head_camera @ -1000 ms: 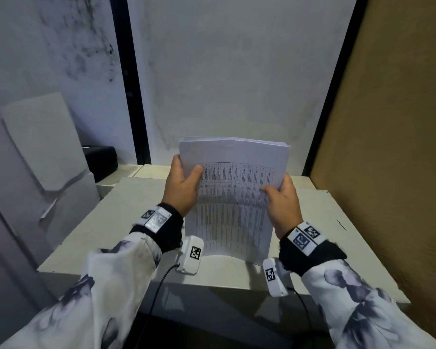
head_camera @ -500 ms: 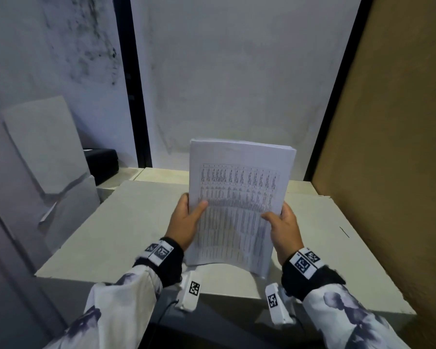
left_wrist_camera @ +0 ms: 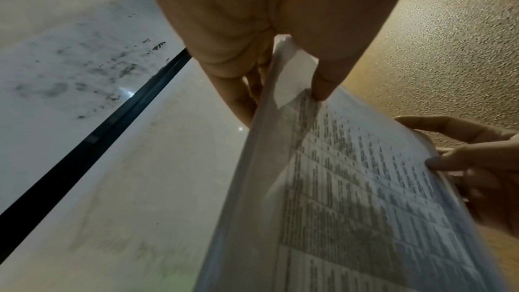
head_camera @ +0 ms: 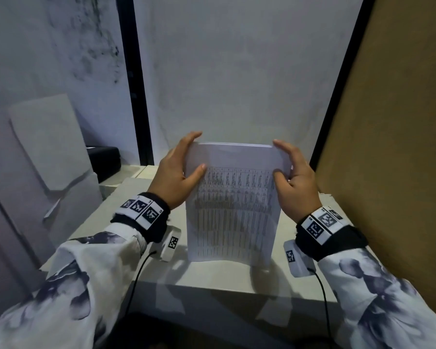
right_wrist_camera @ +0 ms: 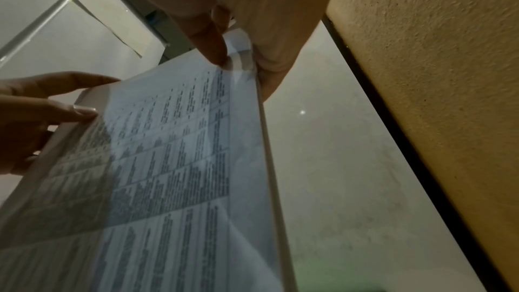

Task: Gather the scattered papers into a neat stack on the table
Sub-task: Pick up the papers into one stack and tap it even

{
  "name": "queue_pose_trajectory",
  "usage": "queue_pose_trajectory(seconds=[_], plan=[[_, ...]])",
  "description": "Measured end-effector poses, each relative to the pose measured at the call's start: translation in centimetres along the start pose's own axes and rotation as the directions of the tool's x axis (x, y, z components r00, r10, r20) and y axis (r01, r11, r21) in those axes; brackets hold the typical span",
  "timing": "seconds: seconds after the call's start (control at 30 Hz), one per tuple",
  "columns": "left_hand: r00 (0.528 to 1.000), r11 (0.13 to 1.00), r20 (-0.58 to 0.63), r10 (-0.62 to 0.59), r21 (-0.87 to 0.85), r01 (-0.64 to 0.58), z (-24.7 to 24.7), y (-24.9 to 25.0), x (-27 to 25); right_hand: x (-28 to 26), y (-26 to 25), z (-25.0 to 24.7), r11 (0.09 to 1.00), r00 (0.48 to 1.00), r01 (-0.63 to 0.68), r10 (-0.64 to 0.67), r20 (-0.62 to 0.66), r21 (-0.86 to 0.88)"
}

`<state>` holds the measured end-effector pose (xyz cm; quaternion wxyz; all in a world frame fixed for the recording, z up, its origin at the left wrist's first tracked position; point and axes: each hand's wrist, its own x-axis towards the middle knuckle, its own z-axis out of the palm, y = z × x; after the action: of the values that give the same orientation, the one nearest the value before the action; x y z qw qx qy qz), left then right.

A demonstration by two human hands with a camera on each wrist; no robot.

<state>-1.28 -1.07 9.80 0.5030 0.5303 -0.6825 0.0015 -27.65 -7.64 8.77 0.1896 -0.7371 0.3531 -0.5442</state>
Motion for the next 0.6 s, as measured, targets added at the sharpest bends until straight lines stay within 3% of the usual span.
queue_pose_trajectory(seconds=[0.27, 0.37, 0.4, 0.47, 0.53, 0.6], plan=[[0.999, 0.999, -0.045, 0.024, 0.048, -0.022, -0.4, 0.7, 0.3, 0.3, 0.0, -0.4, 0.999, 0.999, -0.002, 0.003, 0.032, -0.041], [0.993, 0.983, -0.037, -0.11, -0.152, 0.104, -0.2, 0.7, -0.3, -0.2, -0.5, -0.5, 0.988, 0.99, -0.128, 0.123, 0.065, 0.084], [0.977, 0.941, 0.013, -0.212, -0.267, 0.208, 0.2, 0.6, -0.8, -0.7, -0.5, -0.6, 0.958, 0.974, -0.22, 0.207, 0.089, 0.186], [0.897, 0.807, 0.159, -0.412, -0.392, 0.44, 2.0, -0.2, -2.5, -1.9, 0.3, -0.2, 0.84, 0.898, -0.44, 0.4, 0.184, 0.317], [0.813, 0.724, 0.25, -0.526, -0.369, 0.583, 4.3, -1.8, -4.9, -4.0, 2.1, 1.1, 0.767, 0.804, -0.588, 0.517, 0.295, 0.257], [0.752, 0.673, 0.276, -0.598, -0.336, 0.659, 6.1, -2.5, -7.5, -6.4, 3.4, 2.6, 0.727, 0.743, -0.66, 0.595, 0.307, 0.188]])
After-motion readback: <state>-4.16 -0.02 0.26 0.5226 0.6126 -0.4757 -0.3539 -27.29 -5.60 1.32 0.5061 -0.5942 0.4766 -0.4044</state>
